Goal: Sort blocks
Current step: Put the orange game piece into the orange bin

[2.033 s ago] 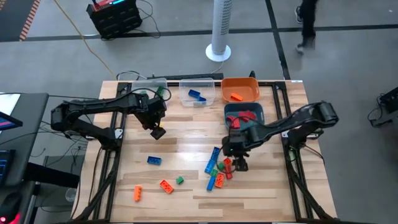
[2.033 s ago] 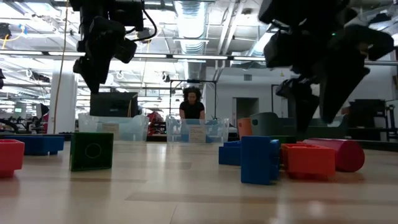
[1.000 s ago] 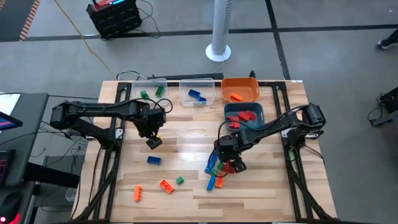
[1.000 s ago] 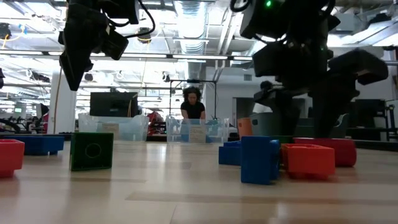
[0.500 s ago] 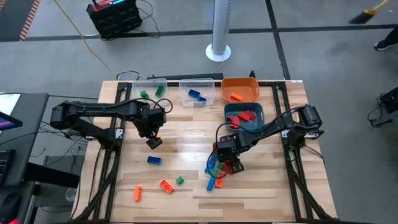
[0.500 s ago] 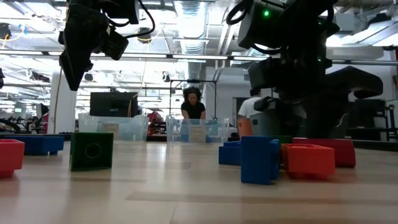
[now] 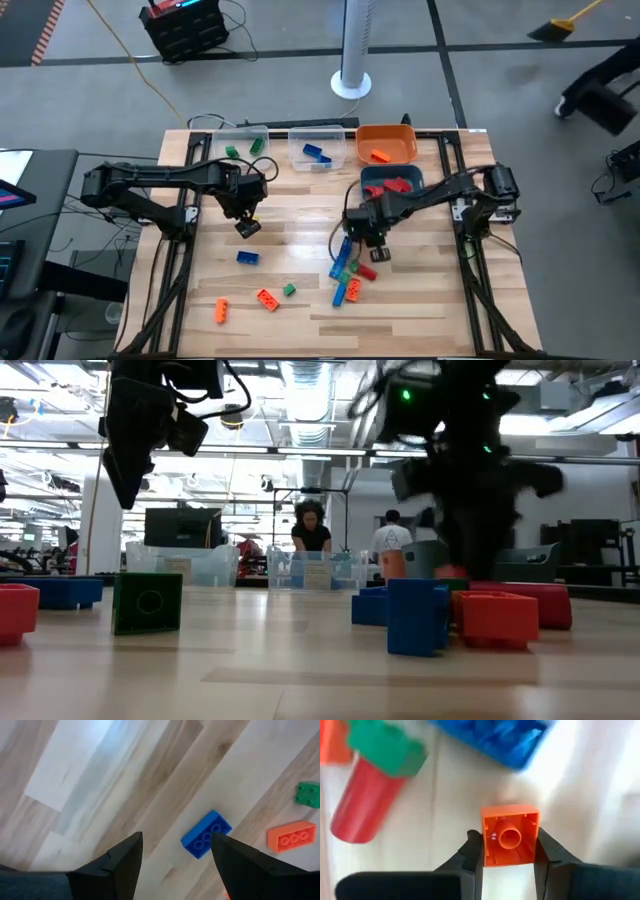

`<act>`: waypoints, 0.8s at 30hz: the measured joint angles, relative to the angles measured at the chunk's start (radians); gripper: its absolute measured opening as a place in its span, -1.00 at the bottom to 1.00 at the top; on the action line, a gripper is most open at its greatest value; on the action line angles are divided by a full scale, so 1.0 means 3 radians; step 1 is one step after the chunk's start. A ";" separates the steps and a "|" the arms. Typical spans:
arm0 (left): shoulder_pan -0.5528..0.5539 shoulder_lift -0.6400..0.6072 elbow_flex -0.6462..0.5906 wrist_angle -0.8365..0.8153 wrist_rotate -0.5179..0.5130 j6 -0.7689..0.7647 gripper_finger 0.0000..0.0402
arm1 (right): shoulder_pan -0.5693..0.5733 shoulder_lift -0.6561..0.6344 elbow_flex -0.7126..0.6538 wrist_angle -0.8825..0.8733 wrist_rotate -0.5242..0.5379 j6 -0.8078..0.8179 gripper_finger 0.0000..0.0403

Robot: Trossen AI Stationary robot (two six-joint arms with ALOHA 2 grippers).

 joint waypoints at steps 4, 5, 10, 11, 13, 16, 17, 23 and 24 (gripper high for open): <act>0.0000 0.0000 0.0000 0.0084 -0.0090 0.0092 0.13 | -0.0262 -0.0289 0.0134 -0.0248 0.0127 -0.0118 -0.44; 0.0000 0.0000 0.0000 0.0127 -0.0113 0.0117 0.13 | -0.0353 -0.0374 0.0148 -0.0248 0.0185 -0.0139 -0.43; 0.0000 0.0000 0.0000 0.0446 -0.0235 0.0225 0.13 | -0.0970 -0.0762 0.0162 -0.0200 0.0447 -0.0052 -0.41; 0.0000 0.0000 0.0000 0.0514 -0.0260 0.0247 0.13 | -0.1119 -0.0793 0.0163 -0.0169 0.0500 0.0006 -0.41; 0.0000 -0.0001 0.0000 0.0655 -0.0287 0.0299 0.13 | -0.1445 -0.0810 0.0163 -0.0107 0.0528 0.0165 -0.40; 0.0000 -0.0001 0.0000 0.0814 -0.0288 0.0331 0.13 | -0.1940 -0.0739 0.0162 -0.0050 0.0530 0.0468 -0.40; 0.0000 -0.0001 0.0000 0.0834 -0.0288 0.0331 0.13 | -0.2097 -0.0699 0.0162 -0.0048 0.0530 0.0573 -0.40; 0.0000 0.0000 0.0000 0.0755 -0.0261 0.0320 0.13 | -0.2702 -0.0480 0.0161 -0.0039 0.0511 0.0948 -0.35; 0.0000 0.0000 0.0000 0.0741 -0.0246 0.0314 0.13 | -0.2766 -0.0450 0.0160 -0.0035 0.0507 0.0952 -0.33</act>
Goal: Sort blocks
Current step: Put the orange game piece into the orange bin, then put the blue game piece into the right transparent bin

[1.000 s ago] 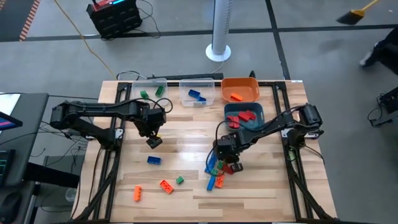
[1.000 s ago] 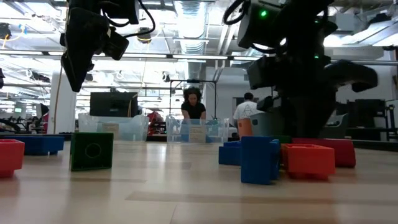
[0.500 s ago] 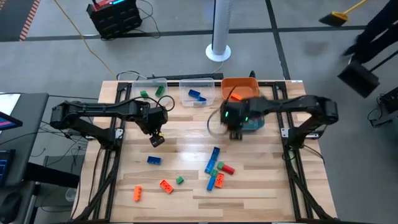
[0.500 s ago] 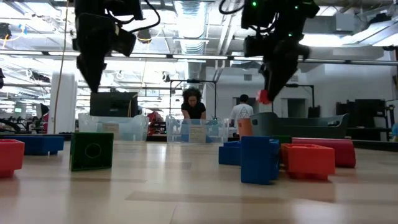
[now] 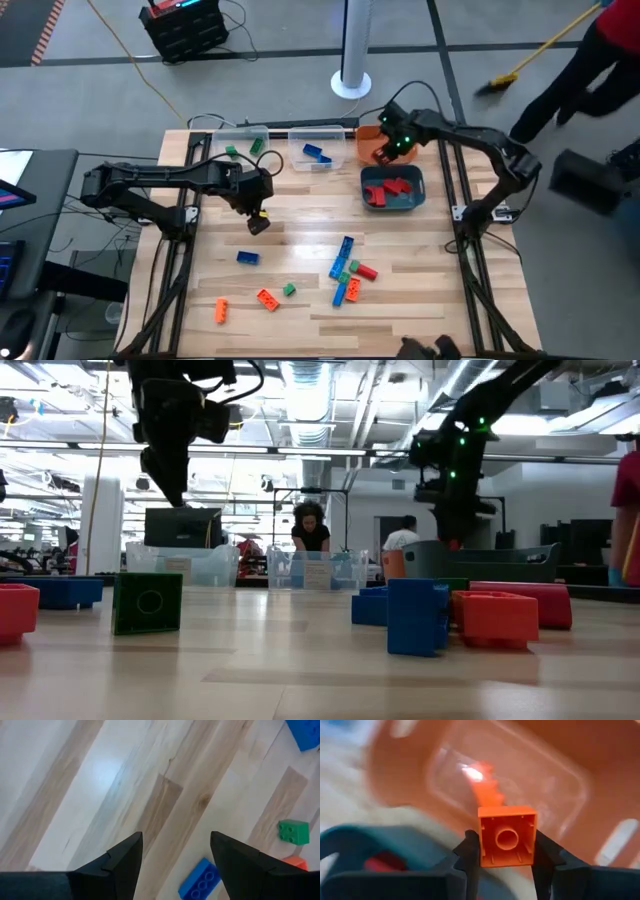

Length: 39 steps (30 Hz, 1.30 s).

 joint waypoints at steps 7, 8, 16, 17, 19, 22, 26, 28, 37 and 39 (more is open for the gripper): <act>0.0001 0.0000 0.0000 -0.0038 0.0048 0.0011 0.13 | -0.0233 0.0050 0.0000 -0.0028 -0.0160 -0.0012 0.00; 0.0008 0.0000 0.0000 -0.0037 0.0048 0.0035 0.13 | -0.0247 0.0029 0.0000 -0.0045 -0.0209 -0.0013 0.04; 0.0010 0.0000 0.0000 -0.0035 0.0048 0.0173 0.13 | -0.0146 -0.0507 0.0000 -0.0173 -0.0251 -0.0105 0.15; 0.0010 0.0000 0.0000 -0.0034 0.0047 0.0182 0.13 | -0.0065 -0.0618 0.0000 -0.0158 -0.0251 -0.0116 0.15; 0.0010 0.0000 0.0000 -0.0034 0.0048 0.0184 0.13 | 0.0168 -0.0831 0.0001 -0.0104 -0.0253 -0.0137 0.14; 0.0010 0.0000 0.0000 -0.0032 0.0048 0.0138 0.13 | 0.0599 -0.1067 0.0001 -0.0047 -0.0252 -0.0108 0.13; 0.0011 0.0027 0.0001 -0.0034 0.0081 0.0003 0.13 | 0.1173 -0.1171 -0.0025 -0.0007 -0.0092 0.0194 0.13; -0.0002 0.0031 0.0001 -0.0089 0.0311 -0.0061 0.13 | 0.1422 -0.1166 -0.0082 0.0025 -0.0029 0.0375 0.13; -0.1157 0.0018 0.0000 -0.0673 0.0377 0.0123 0.13 | 0.2191 -0.1159 -0.0329 0.0301 0.0359 0.0782 0.13; -0.1415 0.0019 0.0000 -0.0590 0.0098 0.0121 0.13 | 0.2282 -0.1147 -0.0328 0.0350 0.0370 0.0785 0.12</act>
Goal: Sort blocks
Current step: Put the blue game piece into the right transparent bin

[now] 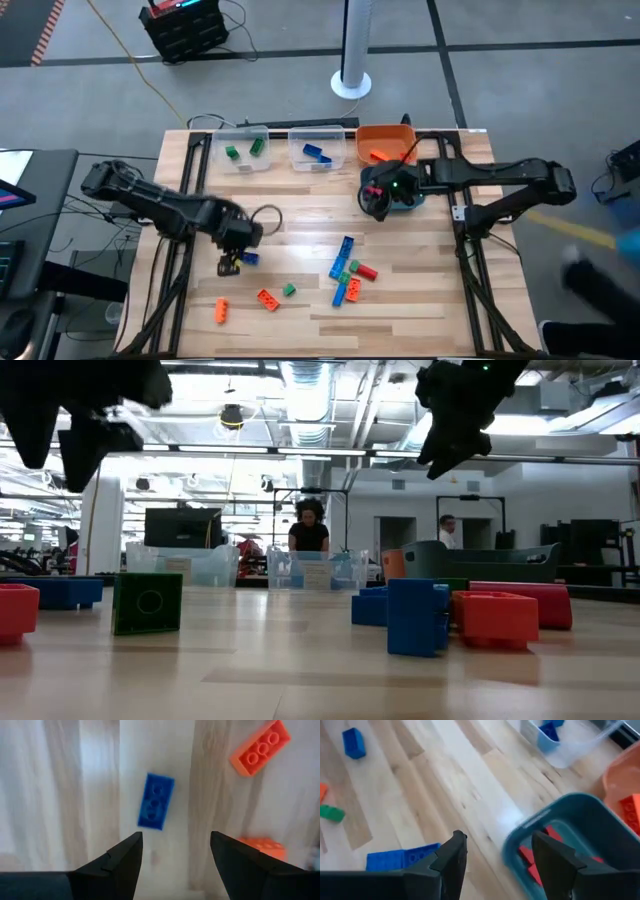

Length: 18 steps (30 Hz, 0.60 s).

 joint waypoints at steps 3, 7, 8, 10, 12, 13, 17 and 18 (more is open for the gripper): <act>-0.0202 0.0000 0.0000 0.0156 -0.0286 0.0070 0.13 | 0.0099 0.0007 -0.0001 0.0047 0.0053 0.0001 0.12; -0.0248 -0.0003 -0.0097 0.0446 -0.0471 0.0252 0.13 | 0.0187 -0.0003 -0.0001 0.0178 0.0097 0.0002 0.12; -0.0243 -0.0002 -0.0173 0.0515 -0.0441 0.0272 0.13 | 0.0199 -0.0004 -0.0001 0.0199 0.0100 0.0004 0.12; -0.0217 0.0001 -0.0352 0.0630 -0.0301 0.0286 0.13 | 0.0219 0.0000 -0.0001 0.0200 0.0100 0.0019 0.12; -0.0189 0.0010 -0.0526 0.0666 -0.0243 0.0251 0.13 | 0.0238 0.0004 -0.0001 0.0194 0.0101 0.0066 0.12; -0.0176 0.0012 -0.0598 0.0668 -0.0235 0.0215 0.13 | 0.0248 0.0006 -0.0001 0.0190 0.0102 0.0085 0.12; -0.0141 0.0011 -0.0806 0.0710 -0.0238 0.0064 0.13 | 0.0287 0.0006 0.0000 0.0189 0.0151 0.0163 0.12; -0.0141 0.0011 -0.0846 0.0731 -0.0237 0.0028 0.13 | 0.0302 0.0006 0.0000 0.0189 0.0174 0.0175 0.12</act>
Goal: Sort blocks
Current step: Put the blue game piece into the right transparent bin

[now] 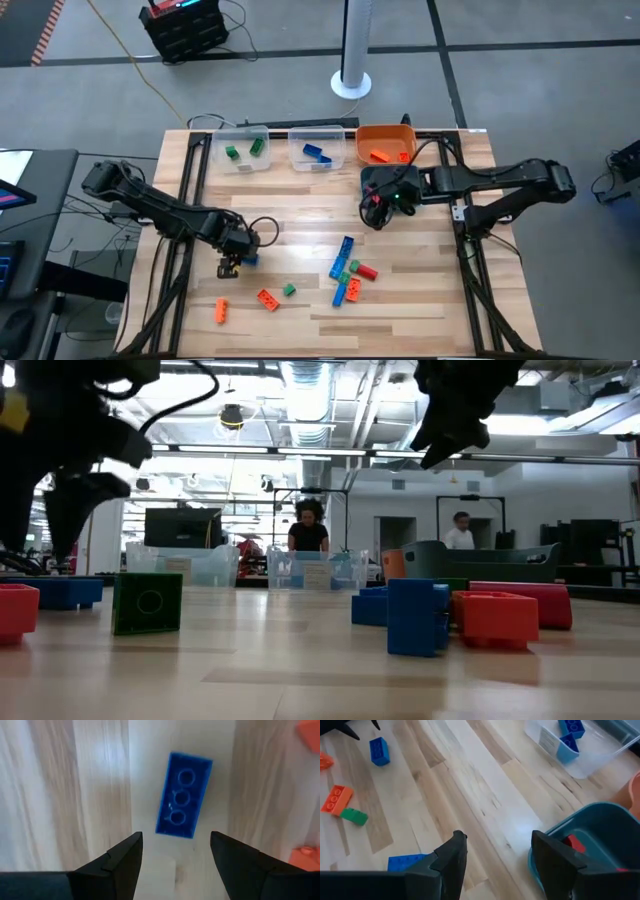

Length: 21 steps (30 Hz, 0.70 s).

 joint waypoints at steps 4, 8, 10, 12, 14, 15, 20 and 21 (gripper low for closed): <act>0.0000 0.0001 -0.0100 0.0104 0.0013 -0.0153 0.16 | 0.0022 0.0000 0.0000 -0.0003 0.0023 0.0036 0.12; 0.0000 0.0000 -0.0103 0.0136 0.0010 -0.0151 0.28 | 0.0024 0.0000 0.0000 -0.0005 0.0024 0.0096 0.12; 0.0000 0.0000 -0.0103 0.0175 -0.0017 -0.0106 0.37 | 0.0024 0.0000 0.0000 -0.0005 0.0024 0.0098 0.12; 0.0000 0.0000 -0.0103 0.0211 -0.0035 -0.0050 0.46 | 0.0024 0.0000 0.0000 0.0002 0.0024 0.0098 0.12; 0.0000 0.0000 -0.0103 0.0277 -0.0051 0.0013 0.55 | 0.0024 0.0000 0.0000 0.0009 0.0024 0.0098 0.12; 0.0000 0.0000 -0.0103 0.0307 -0.0068 0.0051 0.58 | 0.0022 0.0000 0.0000 0.0014 0.0024 0.0098 0.12; 0.0000 0.0193 -0.0120 0.0506 -0.0071 0.0317 0.62 | 0.0020 0.0000 0.0001 0.0105 0.0037 0.0098 0.12; 0.0000 0.0267 -0.0123 0.0521 -0.0072 0.0357 0.62 | 0.0020 0.0000 0.0003 0.0109 0.0060 0.0104 0.12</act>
